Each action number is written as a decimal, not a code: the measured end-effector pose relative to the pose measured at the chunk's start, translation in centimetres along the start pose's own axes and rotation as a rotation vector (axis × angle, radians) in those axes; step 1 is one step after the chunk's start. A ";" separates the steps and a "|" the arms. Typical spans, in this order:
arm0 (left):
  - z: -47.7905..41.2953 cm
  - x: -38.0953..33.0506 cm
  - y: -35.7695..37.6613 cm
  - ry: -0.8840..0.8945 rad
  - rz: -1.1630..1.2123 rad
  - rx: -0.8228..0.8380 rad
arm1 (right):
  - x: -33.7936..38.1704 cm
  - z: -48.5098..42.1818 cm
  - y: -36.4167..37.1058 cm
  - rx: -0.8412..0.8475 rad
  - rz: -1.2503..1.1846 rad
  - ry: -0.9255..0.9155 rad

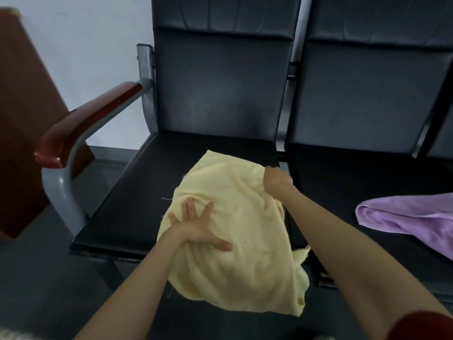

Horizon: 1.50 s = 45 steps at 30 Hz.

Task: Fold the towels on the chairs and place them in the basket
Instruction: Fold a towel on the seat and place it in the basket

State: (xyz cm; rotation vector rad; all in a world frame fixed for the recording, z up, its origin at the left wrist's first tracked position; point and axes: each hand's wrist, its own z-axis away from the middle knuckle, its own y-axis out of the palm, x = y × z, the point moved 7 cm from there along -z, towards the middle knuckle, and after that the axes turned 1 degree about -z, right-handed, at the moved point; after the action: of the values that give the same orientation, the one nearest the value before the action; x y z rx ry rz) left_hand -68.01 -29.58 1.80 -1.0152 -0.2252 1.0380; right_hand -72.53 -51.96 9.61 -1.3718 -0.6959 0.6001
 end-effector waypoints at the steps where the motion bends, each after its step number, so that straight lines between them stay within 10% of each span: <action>1: -0.7 0.1 -0.3 -0.005 -0.007 -0.002 | 0.1 -1.3 -0.8 -0.101 -0.101 -0.019; 5: -3.9 0.6 -2.7 -0.054 0.063 -0.162 | 0.9 -4.7 -1.2 -0.230 -0.493 -0.140; 9: -7.5 0.4 -4.9 -0.028 0.080 -0.260 | 2.4 -4.1 3.6 0.073 -0.112 -0.187; 18: -3.6 -3.3 -8.6 0.024 -0.038 -0.872 | 0.8 -0.4 7.7 0.250 -0.172 -0.142; 25: 2.2 -1.6 -6.2 0.019 -0.016 -0.520 | -0.4 2.8 3.6 -0.039 -0.374 -0.119; 36: 4.2 1.0 0.2 0.080 0.022 -0.034 | 0.5 10.3 4.3 0.578 -0.129 -0.210; 39: 3.5 2.1 -1.1 0.189 0.231 -0.137 | -0.5 9.6 4.8 0.675 -0.211 -0.212; 42: 4.0 4.8 -5.2 0.035 0.352 -0.768 | -1.8 8.0 5.1 0.337 -0.255 -0.140; 45: 4.3 4.3 -6.1 -0.090 0.054 -0.974 | -2.1 7.6 3.2 -0.170 -0.199 -0.119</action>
State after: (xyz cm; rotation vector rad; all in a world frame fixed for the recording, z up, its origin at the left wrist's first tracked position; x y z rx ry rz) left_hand -64.54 -24.42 7.74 -1.8484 -0.8317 1.0242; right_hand -79.57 -48.12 6.68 -1.4102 -0.9853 0.4742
